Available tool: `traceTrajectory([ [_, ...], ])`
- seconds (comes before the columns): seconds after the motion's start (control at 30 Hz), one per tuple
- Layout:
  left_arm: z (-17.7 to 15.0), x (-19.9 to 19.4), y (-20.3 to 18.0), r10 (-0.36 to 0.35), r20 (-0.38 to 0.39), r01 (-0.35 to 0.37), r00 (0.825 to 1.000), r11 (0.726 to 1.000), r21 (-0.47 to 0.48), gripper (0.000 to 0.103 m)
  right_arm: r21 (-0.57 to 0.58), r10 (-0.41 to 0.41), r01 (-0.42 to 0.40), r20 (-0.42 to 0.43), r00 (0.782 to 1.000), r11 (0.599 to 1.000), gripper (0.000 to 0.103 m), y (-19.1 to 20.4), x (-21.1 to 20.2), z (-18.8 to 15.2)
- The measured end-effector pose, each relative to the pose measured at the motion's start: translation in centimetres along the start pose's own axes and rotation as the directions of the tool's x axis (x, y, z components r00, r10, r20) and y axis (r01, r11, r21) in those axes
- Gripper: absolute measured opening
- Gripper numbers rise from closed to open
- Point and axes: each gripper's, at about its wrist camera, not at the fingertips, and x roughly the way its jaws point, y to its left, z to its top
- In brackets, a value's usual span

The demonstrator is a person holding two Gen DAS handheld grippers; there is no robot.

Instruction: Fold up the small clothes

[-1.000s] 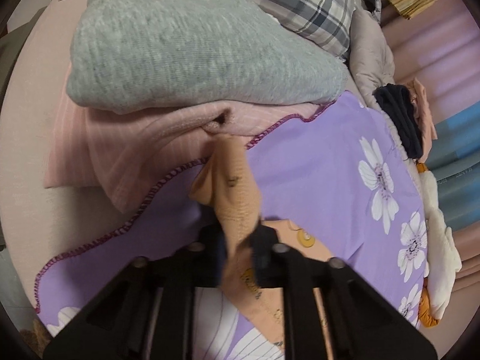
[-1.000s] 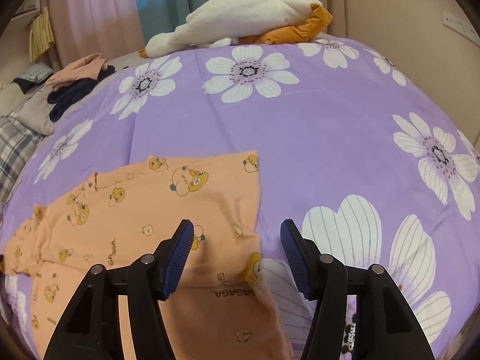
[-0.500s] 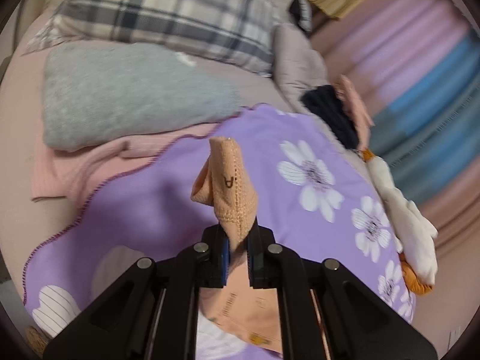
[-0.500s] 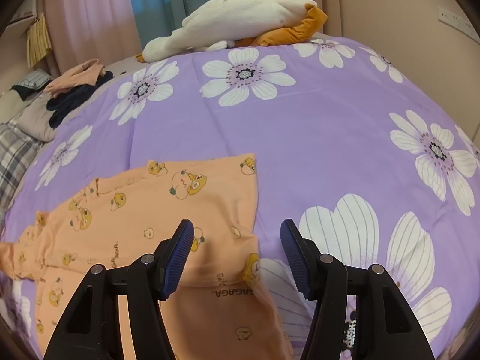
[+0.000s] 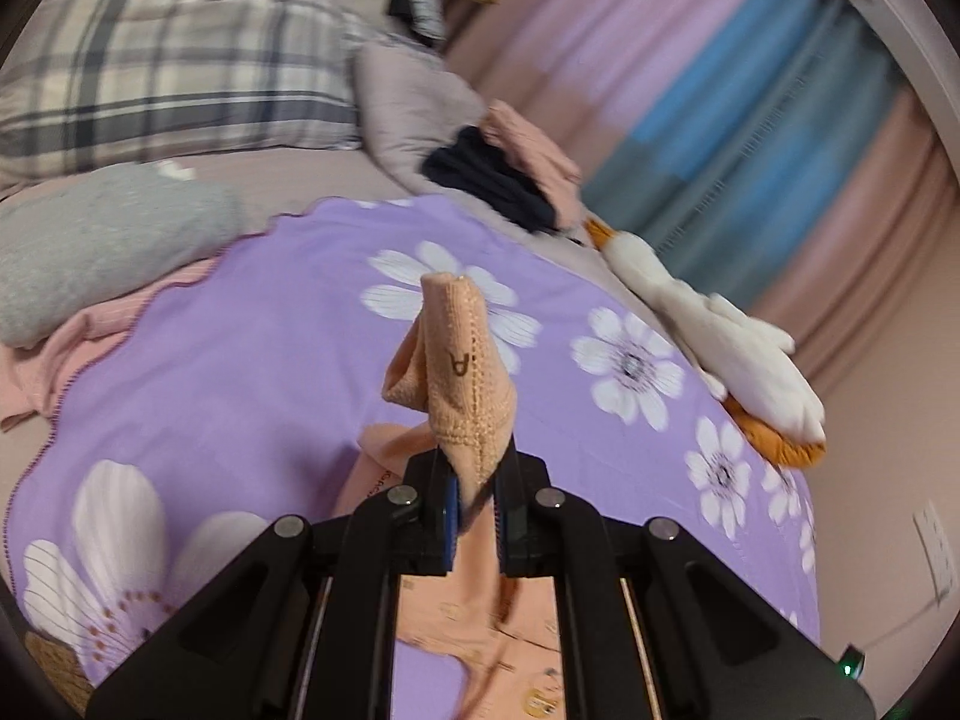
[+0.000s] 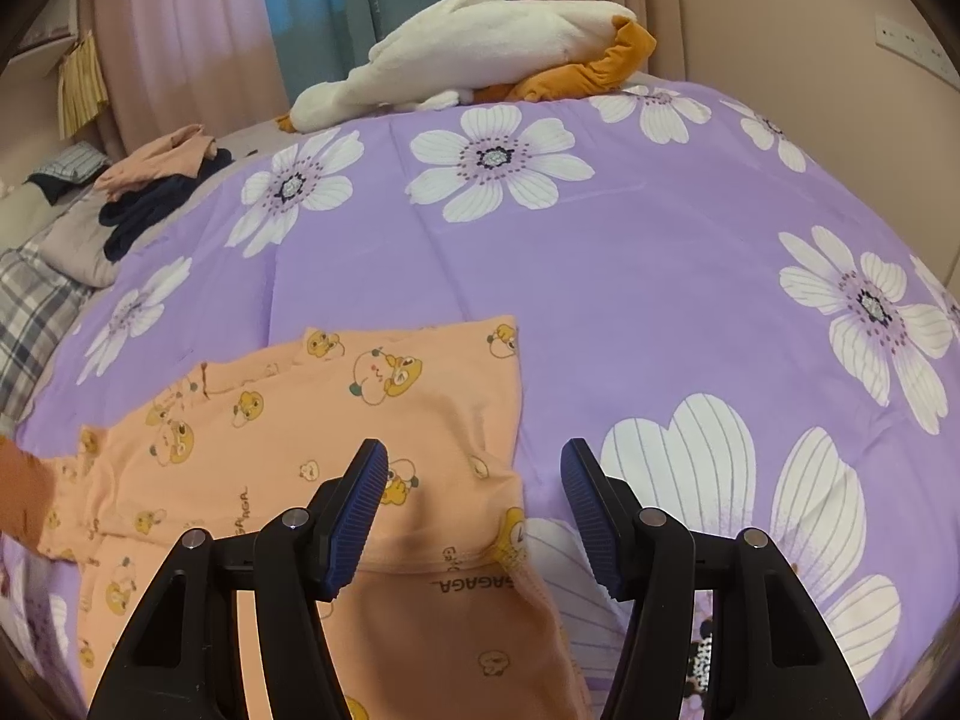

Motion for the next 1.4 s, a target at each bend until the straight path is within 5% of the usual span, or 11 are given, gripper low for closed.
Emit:
traceTrajectory([
  [0.4, -5.4, 3.0, -6.0, -0.124, -0.158, 0.151, 0.980, 0.974, 0.169, 0.008, 0.002, 0.000, 0.000, 0.004, 1.000, 1.000, 0.059, 0.0, -0.1, 0.1],
  [1.0, -13.5, 10.4, -6.9, -0.005, -0.437, 0.134, 0.899, 0.955, 0.264, 0.009, -0.003, 0.001, -0.001, -0.029, 1.000, 1.000, 0.059, 0.3, 0.3, -0.2],
  [1.4, -13.9, 11.3, -6.1, -0.016, -0.488, 0.149, 0.873, 0.961, 0.235, 0.010, -0.039, -0.002, -0.002, -0.091, 0.996, 0.999, 0.059, 1.0, 1.8, -0.8],
])
